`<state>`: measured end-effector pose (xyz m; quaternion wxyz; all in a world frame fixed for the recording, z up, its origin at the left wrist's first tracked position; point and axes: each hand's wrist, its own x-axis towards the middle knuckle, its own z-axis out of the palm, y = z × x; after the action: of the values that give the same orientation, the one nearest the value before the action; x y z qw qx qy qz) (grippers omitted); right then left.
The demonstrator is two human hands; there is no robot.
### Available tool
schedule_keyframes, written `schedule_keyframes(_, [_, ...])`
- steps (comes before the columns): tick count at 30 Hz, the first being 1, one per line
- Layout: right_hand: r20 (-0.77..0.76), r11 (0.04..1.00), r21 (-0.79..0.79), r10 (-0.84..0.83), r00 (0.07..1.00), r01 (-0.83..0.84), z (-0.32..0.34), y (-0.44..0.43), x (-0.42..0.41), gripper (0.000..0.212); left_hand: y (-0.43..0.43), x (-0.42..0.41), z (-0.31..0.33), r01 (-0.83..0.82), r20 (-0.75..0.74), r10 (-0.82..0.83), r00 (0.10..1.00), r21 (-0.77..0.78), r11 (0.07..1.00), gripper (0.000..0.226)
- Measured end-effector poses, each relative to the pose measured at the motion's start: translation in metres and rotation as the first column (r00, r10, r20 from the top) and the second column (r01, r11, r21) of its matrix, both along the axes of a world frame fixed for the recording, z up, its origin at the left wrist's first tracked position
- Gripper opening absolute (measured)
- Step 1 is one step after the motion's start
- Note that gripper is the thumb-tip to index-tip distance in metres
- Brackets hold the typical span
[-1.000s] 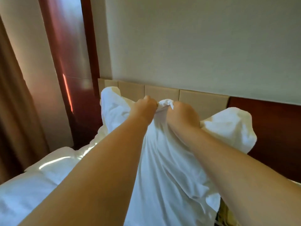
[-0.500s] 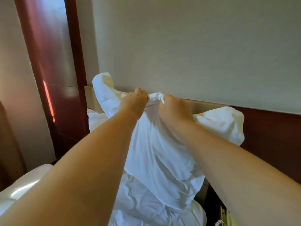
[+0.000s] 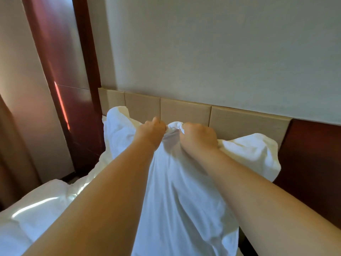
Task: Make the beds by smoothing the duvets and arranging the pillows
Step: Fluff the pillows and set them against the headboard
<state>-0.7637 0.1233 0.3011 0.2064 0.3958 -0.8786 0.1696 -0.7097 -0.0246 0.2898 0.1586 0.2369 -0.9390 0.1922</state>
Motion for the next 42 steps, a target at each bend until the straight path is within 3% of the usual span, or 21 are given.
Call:
schedule_keyframes(4, [0.061, 1.000, 0.004, 0.012, 0.998, -0.013, -0.029, -0.019, -0.070, 0.026, -0.017, -0.063, -0.032, -0.019, 0.016, 0.019, 1.000, 0.022, 1.000, 0.027])
schedule_keyframes(8, [-0.089, 0.999, -0.001, -0.036, 0.995, 0.036, -0.064, -0.032, -0.149, 0.017, -0.028, -0.136, -0.052, 0.035, -0.012, -0.034, 0.999, 0.044, 0.998, 0.038])
schedule_keyframes(10, [-0.123, 0.996, -0.021, -0.086, 0.989, 0.084, -0.084, -0.034, -0.185, 0.018, -0.030, -0.171, -0.062, 0.041, 0.052, -0.042, 0.998, 0.032, 0.999, 0.030])
schedule_keyframes(14, [-0.090, 0.998, 0.024, -0.062, 0.994, 0.065, -0.120, -0.037, -0.242, 0.038, -0.032, -0.230, -0.089, -0.012, 0.059, 0.006, 0.998, 0.094, 0.996, 0.038])
schedule_keyframes(17, [-0.022, 0.999, 0.009, -0.046, 0.999, 0.047, -0.152, -0.047, -0.271, 0.045, -0.037, -0.253, -0.115, -0.095, 0.156, 0.071, 0.985, 0.151, 0.984, 0.041])
schedule_keyframes(21, [-0.042, 1.000, 0.005, 0.021, 0.999, -0.020, -0.177, -0.059, -0.281, 0.027, -0.042, -0.255, -0.144, -0.185, 0.310, 0.135, 0.941, 0.139, 0.973, 0.046])
schedule_keyframes(25, [0.037, 0.994, -0.025, 0.105, 0.994, -0.104, -0.180, -0.073, -0.284, 0.030, -0.043, -0.255, -0.150, -0.225, 0.343, 0.166, 0.925, 0.141, 0.964, 0.037])
schedule_keyframes(28, [0.031, 0.978, -0.079, 0.194, 0.981, -0.191, -0.179, -0.083, -0.282, 0.014, -0.042, -0.251, -0.149, -0.215, 0.361, 0.156, 0.919, 0.130, 0.968, 0.036])
schedule_keyframes(31, [0.106, 0.965, -0.015, 0.263, 0.959, -0.263, -0.171, -0.094, -0.272, 0.017, -0.046, -0.237, -0.149, -0.209, 0.375, 0.150, 0.915, 0.121, 0.970, 0.040])
schedule_keyframes(34, [0.201, 0.949, 0.087, 0.281, 0.938, -0.303, -0.166, -0.106, -0.256, 0.008, -0.053, -0.211, -0.150, -0.246, 0.398, 0.177, 0.900, 0.130, 0.960, 0.037])
schedule_keyframes(38, [0.206, 0.943, 0.103, 0.291, 0.934, -0.317, -0.174, -0.127, -0.224, 0.012, -0.069, -0.166, -0.153, -0.319, 0.425, 0.234, 0.875, 0.142, 0.937, 0.038])
schedule_keyframes(42, [0.190, 0.927, 0.133, 0.324, 0.927, -0.352, -0.173, -0.142, -0.194, 0.038, -0.094, -0.126, -0.153, -0.371, 0.444, 0.270, 0.854, 0.157, 0.916, 0.041])
